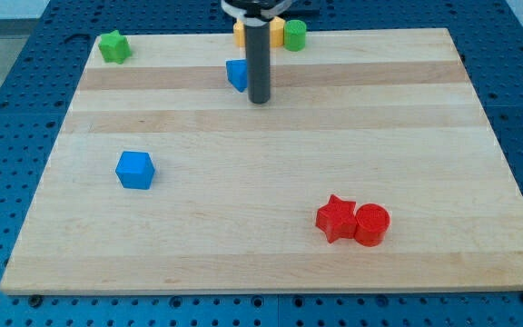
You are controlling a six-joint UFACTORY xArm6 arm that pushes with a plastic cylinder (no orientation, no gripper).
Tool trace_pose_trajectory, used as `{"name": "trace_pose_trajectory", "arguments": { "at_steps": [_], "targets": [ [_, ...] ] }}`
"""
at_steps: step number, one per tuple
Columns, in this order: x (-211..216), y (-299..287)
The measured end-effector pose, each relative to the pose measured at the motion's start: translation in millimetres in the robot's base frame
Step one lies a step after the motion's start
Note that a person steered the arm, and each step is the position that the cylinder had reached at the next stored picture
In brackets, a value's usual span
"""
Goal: Place the blue triangle to the bottom of the yellow heart
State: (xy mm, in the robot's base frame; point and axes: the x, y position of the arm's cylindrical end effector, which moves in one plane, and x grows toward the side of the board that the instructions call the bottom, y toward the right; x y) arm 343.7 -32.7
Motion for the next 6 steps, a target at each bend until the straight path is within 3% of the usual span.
{"name": "trace_pose_trajectory", "arguments": {
  "at_steps": [1, 3, 6],
  "targets": [
    [-20, -30],
    [-76, -25],
    [-79, -24]
  ]
}}
